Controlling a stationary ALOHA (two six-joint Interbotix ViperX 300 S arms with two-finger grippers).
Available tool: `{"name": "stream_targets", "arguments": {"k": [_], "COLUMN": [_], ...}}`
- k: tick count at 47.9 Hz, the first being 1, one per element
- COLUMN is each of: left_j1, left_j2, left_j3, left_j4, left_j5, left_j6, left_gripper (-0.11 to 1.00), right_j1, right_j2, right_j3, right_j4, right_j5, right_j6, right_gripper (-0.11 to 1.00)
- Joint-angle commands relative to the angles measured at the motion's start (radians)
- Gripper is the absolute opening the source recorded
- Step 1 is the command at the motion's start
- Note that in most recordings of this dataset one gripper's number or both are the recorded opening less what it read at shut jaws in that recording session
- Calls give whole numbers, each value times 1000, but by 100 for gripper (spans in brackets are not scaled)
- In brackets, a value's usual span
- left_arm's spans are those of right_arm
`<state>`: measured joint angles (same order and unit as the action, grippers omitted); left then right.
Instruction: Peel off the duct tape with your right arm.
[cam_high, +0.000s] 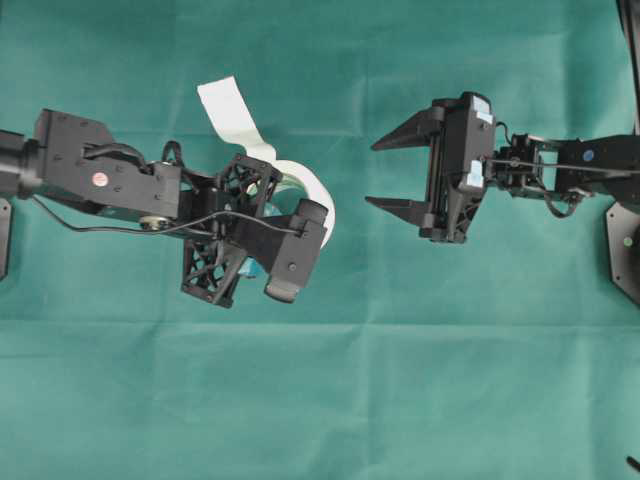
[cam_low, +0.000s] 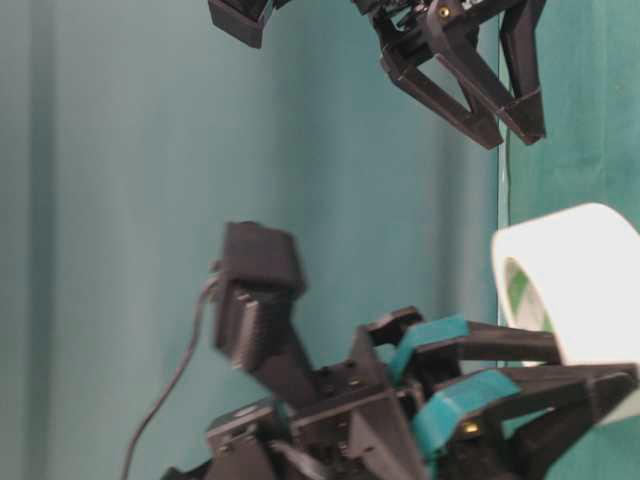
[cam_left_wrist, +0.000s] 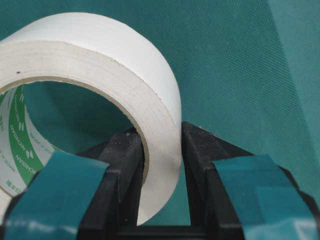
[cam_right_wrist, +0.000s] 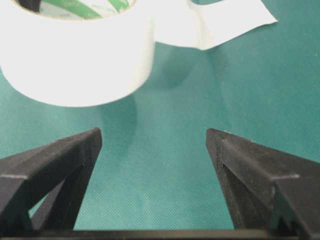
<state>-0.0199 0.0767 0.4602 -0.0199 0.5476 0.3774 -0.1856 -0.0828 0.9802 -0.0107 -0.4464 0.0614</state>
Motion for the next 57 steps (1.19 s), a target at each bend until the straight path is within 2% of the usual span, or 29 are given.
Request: {"name": "stream_targets", "arguments": {"k": [1, 18, 24, 35, 41, 57], "left_j1": [-5, -48, -51, -52, -52, -60], "left_j2": [3, 38, 44, 44, 46, 44], "left_j3": [-12, -6, -9, -12, -12, -14], "left_j4": [0, 0, -2, 0, -2, 0], "left_j5": [-25, -124, -161, -158, -137, -117], "left_j6": [-8, -21, -64, -176, -210, -216], "left_gripper": [20, 20, 20, 20, 20, 20], "right_j1": [3, 3, 3, 5, 5, 5], "right_j2": [-8, -8, -8, -8, -8, -8], "right_j3": [-6, -3, -2, -2, -3, -5], "right_j4": [2, 2, 2, 2, 2, 2], "right_j5": [-6, -3, -3, -3, -3, -3], "right_j6": [2, 2, 2, 2, 2, 2], "right_gripper": [75, 75, 75, 75, 75, 75]}}
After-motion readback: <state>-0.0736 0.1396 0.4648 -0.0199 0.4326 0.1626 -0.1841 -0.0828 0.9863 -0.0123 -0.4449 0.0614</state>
